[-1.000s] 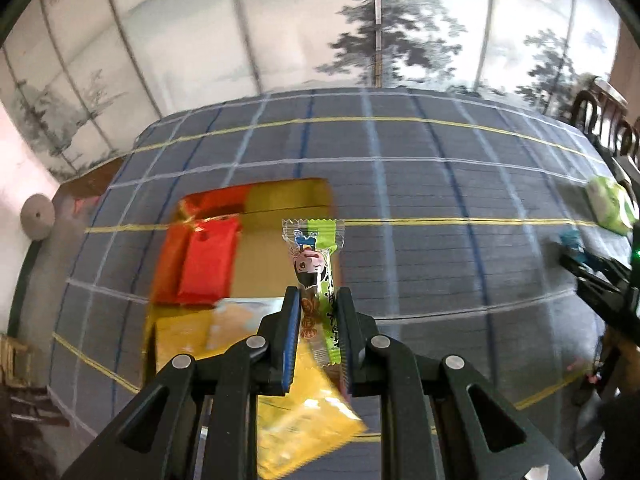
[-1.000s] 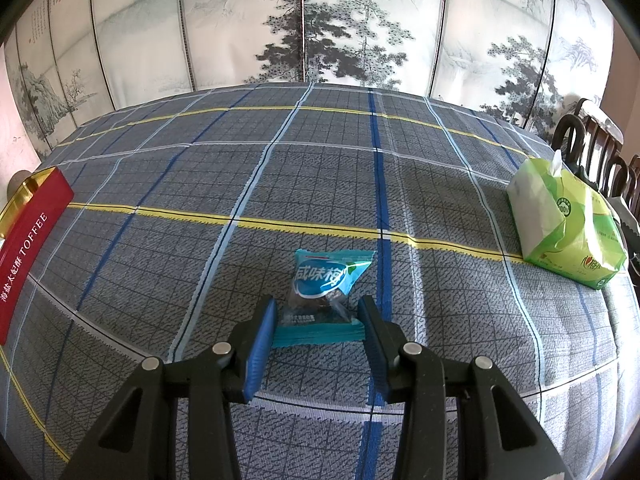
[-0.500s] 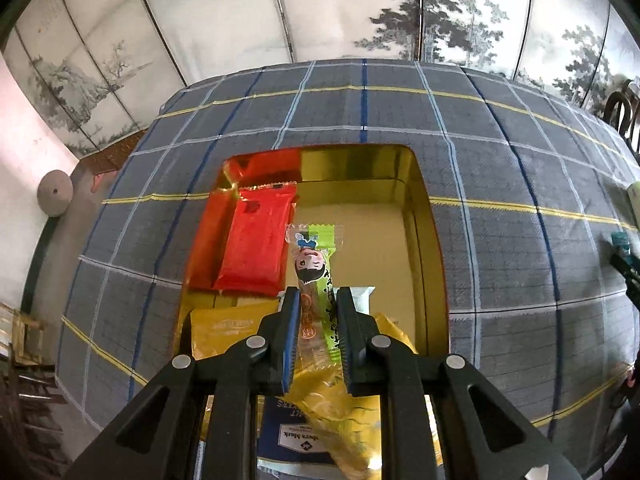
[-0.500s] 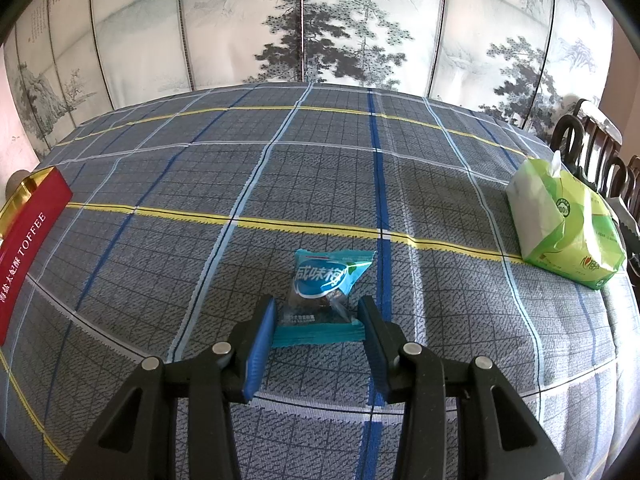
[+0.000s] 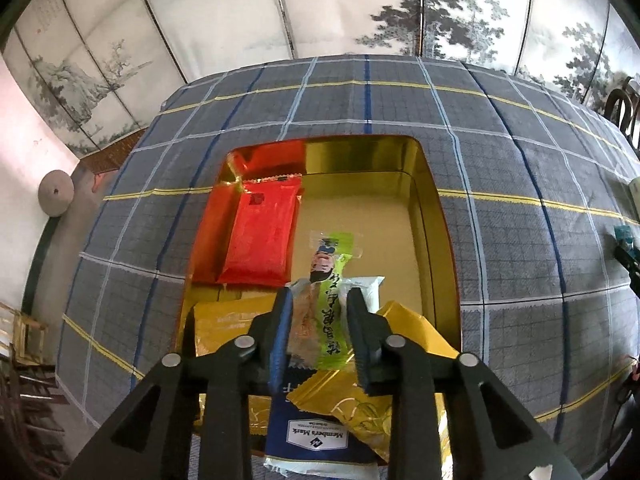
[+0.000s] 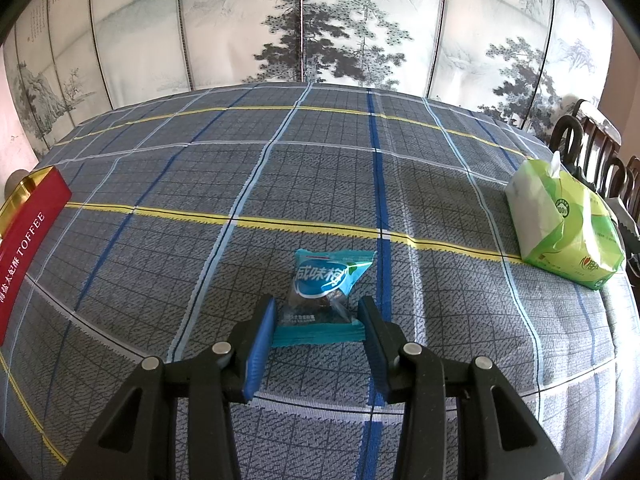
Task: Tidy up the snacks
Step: 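Carry the green candy stick into the gold tin with the left tool and release it, then carry the blue candy packet into the gold tin with the right tool and release it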
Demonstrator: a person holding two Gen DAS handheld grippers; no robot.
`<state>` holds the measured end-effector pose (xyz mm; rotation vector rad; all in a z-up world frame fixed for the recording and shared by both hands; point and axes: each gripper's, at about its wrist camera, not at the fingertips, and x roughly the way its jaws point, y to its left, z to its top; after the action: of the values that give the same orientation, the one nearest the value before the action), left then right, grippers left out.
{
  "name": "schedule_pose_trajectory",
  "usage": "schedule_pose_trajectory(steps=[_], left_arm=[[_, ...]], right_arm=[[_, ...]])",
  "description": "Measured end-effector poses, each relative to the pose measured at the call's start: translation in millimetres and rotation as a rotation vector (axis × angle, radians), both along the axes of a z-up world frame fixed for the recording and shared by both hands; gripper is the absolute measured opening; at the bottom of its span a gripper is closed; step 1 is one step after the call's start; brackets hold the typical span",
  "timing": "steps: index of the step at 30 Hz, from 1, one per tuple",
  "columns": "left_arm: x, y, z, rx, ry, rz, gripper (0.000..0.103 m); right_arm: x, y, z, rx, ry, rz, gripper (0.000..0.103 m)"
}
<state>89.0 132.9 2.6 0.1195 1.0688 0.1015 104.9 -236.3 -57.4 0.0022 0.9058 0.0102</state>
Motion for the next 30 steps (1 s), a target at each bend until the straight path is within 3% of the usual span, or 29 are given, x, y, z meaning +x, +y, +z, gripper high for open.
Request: schedule_pose_trajectory(steps=[3,7,14,21,23,30], left_arm=[[-2.7,0.6,4.1,-0.004,-0.015,-0.002,0.033],[-8.0,3.3,14.3,-0.021,-0.040,0.007,0.047],[-22.2,9.2,35.0,-0.038,-0.093,0.021,0.062],[-42.0,19.0,46.1,-0.058,-0.127,0.061,0.070],[-47.3,20.4,46.2,-0.056,-0.131,0.069,0.077],[-65.9,28.1,42.9,-0.032,-0.124,0.082,0.080]], right_arm=[[-0.1,0.9,0.0,0.000,0.000,0.000,0.043],[-0.1,1.0,0.0,0.000,0.000,0.000,0.043],[-0.2,1.5,0.0,0.000,0.000,-0.001,0.042],[0.8,-1.5,0.2,-0.001,0.003,-0.025,0.042],[1.3,-2.5,0.6,-0.002,0.009,-0.046,0.042],[3.0,3.0,3.7,-0.010,0.023,-0.097,0.042]])
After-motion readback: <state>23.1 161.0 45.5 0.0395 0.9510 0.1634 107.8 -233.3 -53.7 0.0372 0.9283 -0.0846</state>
